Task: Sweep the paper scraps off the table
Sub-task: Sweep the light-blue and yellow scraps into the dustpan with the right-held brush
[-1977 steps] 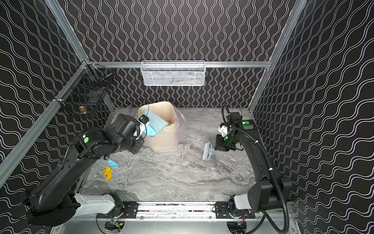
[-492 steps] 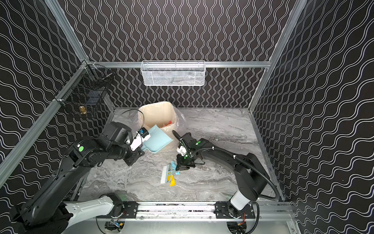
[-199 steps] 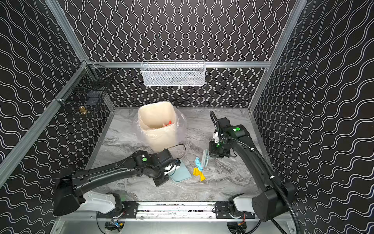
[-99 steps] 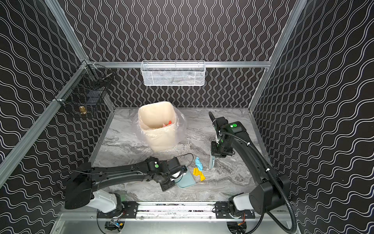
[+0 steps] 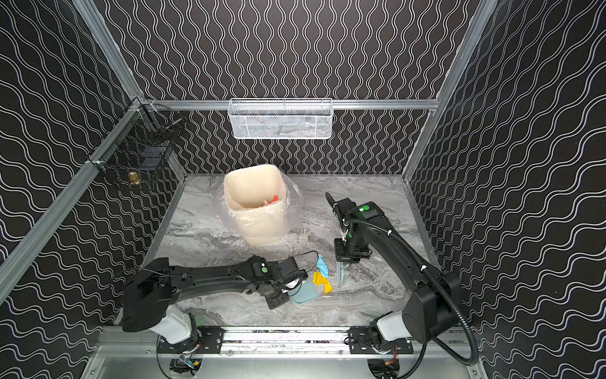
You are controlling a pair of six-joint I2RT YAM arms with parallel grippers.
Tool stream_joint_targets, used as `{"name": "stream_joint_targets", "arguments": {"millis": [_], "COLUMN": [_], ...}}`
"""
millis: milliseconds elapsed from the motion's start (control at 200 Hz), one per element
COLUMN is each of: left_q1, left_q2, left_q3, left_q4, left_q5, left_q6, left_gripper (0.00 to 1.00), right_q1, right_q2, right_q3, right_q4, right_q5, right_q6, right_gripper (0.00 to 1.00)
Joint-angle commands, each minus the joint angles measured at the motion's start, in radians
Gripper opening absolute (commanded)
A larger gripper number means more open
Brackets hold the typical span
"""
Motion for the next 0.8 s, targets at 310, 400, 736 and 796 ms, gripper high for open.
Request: {"name": "stream_joint_targets", "arguments": {"millis": [310,400,736,796], "left_q1": [-0.002,-0.002,-0.002,-0.002], "left_q2": [0.030,0.023,0.006,0.004], "left_q3": [0.010,0.004,-0.026,-0.030], "left_q4": [0.055,0.061,0.088,0.090], "left_q5": [-0.017,-0.024,-0.031,-0.032], "left_q6": [-0.017,-0.026,-0.058,-0.064], "left_gripper": [0.02,0.02,0.02,0.02], "right_q1": [0.149,0.156,0.102,0.102], "right_q2": [0.037,0.027,0.083,0.128], "right_q3": [0.025,0.038,0.153,0.197], "right_q4": [0.063,0.050,-0.038,-0.046], "right_q5": [-0.084,-0.101,0.093,0.126], "right_q6": [0.124,0.131,0.010,-0.017], "right_gripper": [0.00,0.00,0.00,0.00]}}
